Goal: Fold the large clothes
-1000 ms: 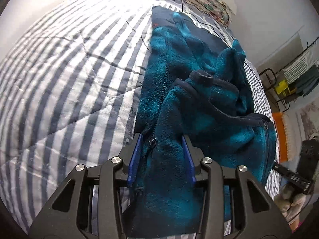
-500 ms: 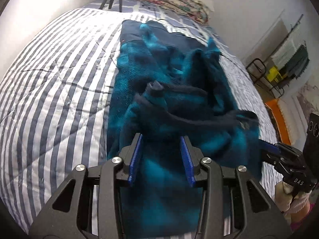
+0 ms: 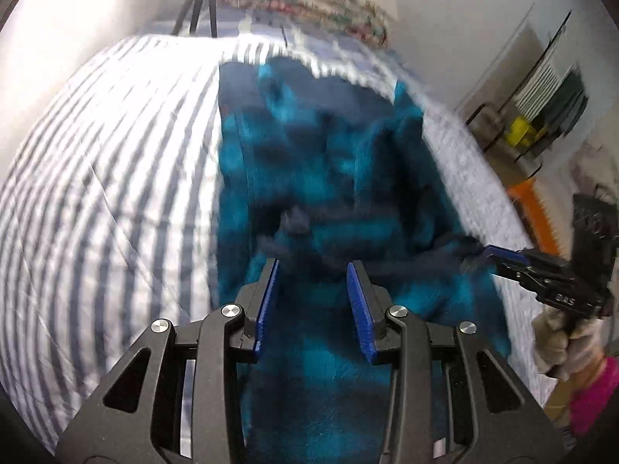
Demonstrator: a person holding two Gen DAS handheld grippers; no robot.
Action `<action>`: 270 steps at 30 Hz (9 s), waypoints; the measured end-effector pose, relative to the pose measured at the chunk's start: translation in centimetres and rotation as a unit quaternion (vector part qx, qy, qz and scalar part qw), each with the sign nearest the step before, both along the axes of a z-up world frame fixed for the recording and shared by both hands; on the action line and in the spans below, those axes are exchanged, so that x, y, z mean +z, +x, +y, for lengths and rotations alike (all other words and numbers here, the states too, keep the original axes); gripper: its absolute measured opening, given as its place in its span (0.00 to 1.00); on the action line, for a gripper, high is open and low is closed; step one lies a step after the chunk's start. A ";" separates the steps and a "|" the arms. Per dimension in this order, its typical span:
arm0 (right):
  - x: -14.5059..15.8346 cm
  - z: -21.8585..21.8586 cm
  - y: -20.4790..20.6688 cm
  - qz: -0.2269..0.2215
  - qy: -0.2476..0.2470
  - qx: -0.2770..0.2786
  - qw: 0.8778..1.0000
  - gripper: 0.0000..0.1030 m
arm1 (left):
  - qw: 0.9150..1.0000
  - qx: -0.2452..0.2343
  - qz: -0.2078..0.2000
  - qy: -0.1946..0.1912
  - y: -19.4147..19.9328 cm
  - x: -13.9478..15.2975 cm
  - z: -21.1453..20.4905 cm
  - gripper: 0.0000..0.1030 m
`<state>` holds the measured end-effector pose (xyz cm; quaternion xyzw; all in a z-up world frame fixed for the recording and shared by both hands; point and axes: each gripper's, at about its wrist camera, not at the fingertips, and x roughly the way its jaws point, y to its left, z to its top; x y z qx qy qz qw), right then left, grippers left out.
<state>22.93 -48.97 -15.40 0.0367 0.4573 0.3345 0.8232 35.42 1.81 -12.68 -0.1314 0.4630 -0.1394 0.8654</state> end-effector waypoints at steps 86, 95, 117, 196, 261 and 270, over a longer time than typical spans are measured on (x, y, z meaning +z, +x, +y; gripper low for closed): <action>4.2 -3.2 -8.5 -0.028 -0.013 -0.023 0.999 0.28 | 0.992 -0.044 -0.056 0.103 -10.0 3.1 0.4 0.07; 10.9 -7.9 -17.9 -0.102 0.041 -0.046 0.993 0.34 | 0.992 -0.035 -0.093 0.079 -19.1 8.2 2.6 0.12; 26.6 -12.7 -30.2 -0.271 0.091 -0.093 0.954 0.98 | 0.982 0.006 -0.186 -0.011 -28.5 27.0 5.5 0.67; -0.3 5.1 -1.9 0.021 -0.014 -0.037 0.999 0.20 | 0.999 0.028 -0.004 -0.022 0.2 -0.9 -1.7 0.16; -3.0 -9.1 -5.9 0.077 0.092 -0.100 0.988 0.80 | 0.978 0.078 0.101 -0.167 -5.4 -5.4 6.6 0.70; -7.1 -6.4 -3.8 0.139 0.115 -0.083 0.980 0.80 | 0.970 0.075 0.118 -0.201 -4.1 -8.2 6.9 0.70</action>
